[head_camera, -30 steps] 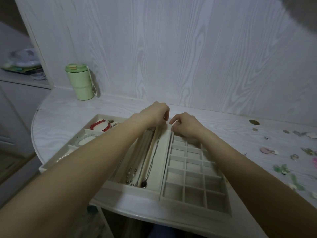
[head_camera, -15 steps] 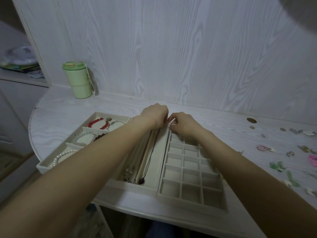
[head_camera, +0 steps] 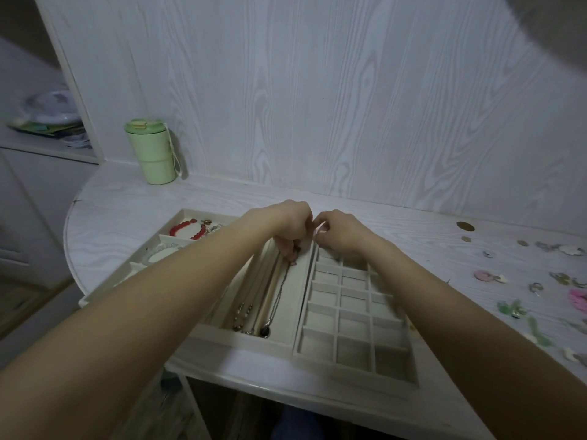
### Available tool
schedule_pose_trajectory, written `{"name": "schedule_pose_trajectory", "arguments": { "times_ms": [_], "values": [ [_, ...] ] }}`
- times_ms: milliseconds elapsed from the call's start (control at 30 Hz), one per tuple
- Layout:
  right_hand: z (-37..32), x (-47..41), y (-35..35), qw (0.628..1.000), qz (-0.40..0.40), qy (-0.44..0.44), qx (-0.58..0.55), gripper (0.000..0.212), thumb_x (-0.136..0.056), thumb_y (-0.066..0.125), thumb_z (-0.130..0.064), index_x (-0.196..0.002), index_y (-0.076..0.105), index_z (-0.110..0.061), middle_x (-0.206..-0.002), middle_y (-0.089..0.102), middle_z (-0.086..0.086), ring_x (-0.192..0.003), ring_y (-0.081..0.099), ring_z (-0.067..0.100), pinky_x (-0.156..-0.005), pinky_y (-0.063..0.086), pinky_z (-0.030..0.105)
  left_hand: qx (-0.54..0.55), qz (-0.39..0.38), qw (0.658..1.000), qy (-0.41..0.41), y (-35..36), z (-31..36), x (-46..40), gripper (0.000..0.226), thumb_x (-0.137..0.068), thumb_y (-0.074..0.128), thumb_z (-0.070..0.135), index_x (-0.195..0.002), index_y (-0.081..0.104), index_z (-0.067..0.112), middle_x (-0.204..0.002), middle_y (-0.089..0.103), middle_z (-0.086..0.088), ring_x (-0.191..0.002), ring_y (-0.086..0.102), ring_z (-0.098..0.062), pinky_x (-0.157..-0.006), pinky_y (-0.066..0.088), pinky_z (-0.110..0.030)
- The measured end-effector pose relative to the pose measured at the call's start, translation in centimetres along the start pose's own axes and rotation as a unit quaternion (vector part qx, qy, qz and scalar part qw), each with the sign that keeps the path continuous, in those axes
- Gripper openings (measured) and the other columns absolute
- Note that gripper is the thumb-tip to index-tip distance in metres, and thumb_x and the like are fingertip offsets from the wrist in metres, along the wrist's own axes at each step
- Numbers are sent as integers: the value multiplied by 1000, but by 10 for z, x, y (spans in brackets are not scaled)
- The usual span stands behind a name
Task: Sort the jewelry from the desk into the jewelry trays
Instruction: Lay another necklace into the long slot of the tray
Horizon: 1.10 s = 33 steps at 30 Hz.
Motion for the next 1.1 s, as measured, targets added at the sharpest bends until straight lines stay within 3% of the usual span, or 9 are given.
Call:
{"name": "schedule_pose_trajectory", "arguments": {
  "times_ms": [100,200,333,433,567,767,867,967,1100],
  "values": [
    [-3,2,0,1000,8,-3,6,32,-94,49,-17,-124,59,-12,-103,63,7,-88,53,19,-75,40,25,29,2,1000,2,-3,-1,7,24,-93,44,6,-111,59,4,-73,72,-12,-48,66,-18,-58,56,-24],
    [-5,3,1,998,51,-26,7,30,-95,52,-22,-121,62,-11,-121,60,6,-110,54,22,-87,41,27,27,48,998,20,-8,-3,14,22,-94,44,9,-108,60,7,-79,70,-8,-50,66,-17,-52,51,-21],
    [-13,4,4,995,66,-64,46,24,-92,50,-6,-99,72,-14,-118,59,7,-108,57,25,-90,48,35,-56,91,994,36,-12,-12,23,21,-91,52,17,-107,65,13,-102,68,-5,-89,65,-22,-74,51,-31],
    [-21,7,9,986,13,-84,143,46,-85,40,11,-106,71,-15,-140,41,5,-128,37,21,-99,42,35,-93,79,991,45,-10,-19,26,18,-93,50,12,-93,69,11,-91,66,-4,-88,59,-23,-76,49,-33],
    [-27,11,11,978,-17,-89,188,43,-88,42,6,-117,67,-14,-149,32,3,-136,25,21,-107,33,35,-139,67,985,76,-10,-21,30,30,-95,45,11,-108,71,20,-109,58,-4,-111,49,-26,-94,45,-38],
    [-29,12,12,971,-3,-94,219,35,-97,38,-7,-117,66,-11,-149,34,6,-134,29,23,-106,33,36,-246,40,964,96,-6,-13,37,47,-94,35,6,-114,66,35,-135,41,-3,-123,32,-24,-95,33,-32],
    [-28,13,11,971,-5,-94,221,35,-93,42,-5,-118,66,-12,-147,37,5,-133,31,23,-106,34,36,-259,19,961,92,-1,-13,35,39,-95,41,15,-116,65,36,-142,35,0,-128,26,-25,-103,26,-33],
    [-28,14,11,969,-11,-95,228,36,-92,43,-3,-116,68,-13,-144,39,6,-132,32,24,-105,34,36,-251,2,965,78,5,-21,26,27,-92,50,31,-113,65,39,-141,36,4,-126,26,-25,-106,28,-41],
    [-28,11,12,962,4,-102,255,37,-94,42,-7,-126,60,-13,-146,37,6,-133,31,24,-107,31,33,-251,-13,966,69,5,-24,24,27,-89,52,30,-111,66,36,-140,36,4,-124,26,-25,-105,29,-43]
  ]
}}
Point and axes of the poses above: each hand's wrist, its own x-axis away from the middle knuckle, its own y-axis out of the palm, z = x × y, the point moved 2 cm from there along -x, towards the middle knuckle
